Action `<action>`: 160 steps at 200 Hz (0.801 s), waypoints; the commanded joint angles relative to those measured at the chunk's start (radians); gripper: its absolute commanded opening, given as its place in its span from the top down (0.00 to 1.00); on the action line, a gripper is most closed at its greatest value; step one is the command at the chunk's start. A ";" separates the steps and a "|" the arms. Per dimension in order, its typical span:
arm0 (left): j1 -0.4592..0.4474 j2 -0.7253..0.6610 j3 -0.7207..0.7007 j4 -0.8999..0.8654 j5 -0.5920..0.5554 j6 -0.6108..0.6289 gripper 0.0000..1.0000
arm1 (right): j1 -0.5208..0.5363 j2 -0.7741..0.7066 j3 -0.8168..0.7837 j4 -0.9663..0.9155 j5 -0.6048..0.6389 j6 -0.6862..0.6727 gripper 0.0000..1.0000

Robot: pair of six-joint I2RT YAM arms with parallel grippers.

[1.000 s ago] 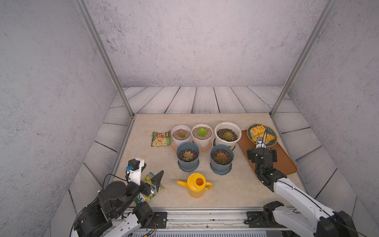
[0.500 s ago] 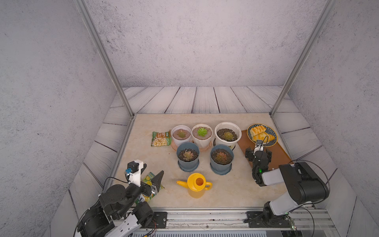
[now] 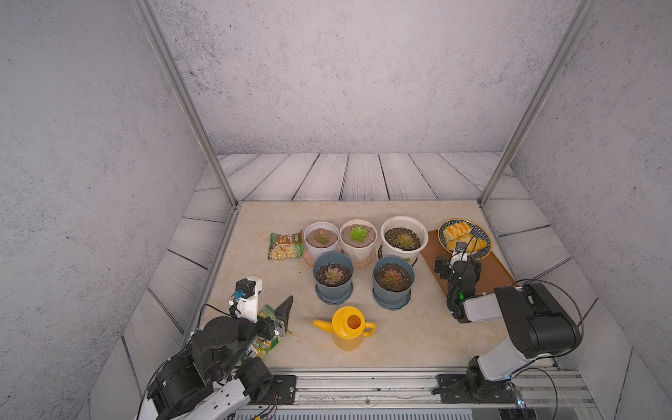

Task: Water the succulent around the soil edge
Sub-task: Reset both arms

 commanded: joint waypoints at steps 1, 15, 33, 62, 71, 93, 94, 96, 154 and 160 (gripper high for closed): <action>-0.002 0.006 0.008 0.064 -0.112 0.024 0.02 | -0.002 -0.005 0.007 -0.009 -0.011 0.011 0.00; -0.002 0.005 -0.013 0.155 -0.174 0.037 0.02 | 0.000 -0.006 0.007 -0.009 -0.011 0.012 0.00; -0.002 0.005 -0.084 0.329 -0.250 0.086 0.02 | -0.003 -0.005 0.007 -0.009 -0.011 0.011 0.00; 0.003 0.073 -0.174 0.559 -0.354 0.170 0.02 | -0.003 -0.006 0.007 -0.009 -0.011 0.013 0.00; 0.010 0.112 -0.174 0.589 -0.366 0.193 0.02 | -0.003 -0.006 0.007 -0.009 -0.011 0.012 0.00; 0.027 0.229 -0.187 0.703 -0.400 0.266 0.02 | -0.003 -0.006 0.007 -0.010 -0.011 0.013 0.00; 0.029 0.236 -0.190 0.710 -0.402 0.269 0.02 | -0.003 -0.006 0.007 -0.009 -0.011 0.013 0.00; 0.030 0.248 -0.193 0.726 -0.409 0.273 0.02 | -0.003 -0.005 0.007 -0.009 -0.011 0.012 0.00; 0.277 0.706 -0.196 1.052 -0.322 0.262 0.02 | -0.004 -0.005 0.007 -0.010 -0.013 0.013 0.00; 0.314 0.745 -0.185 1.045 -0.315 0.251 0.02 | -0.004 -0.005 0.007 -0.010 -0.013 0.013 0.00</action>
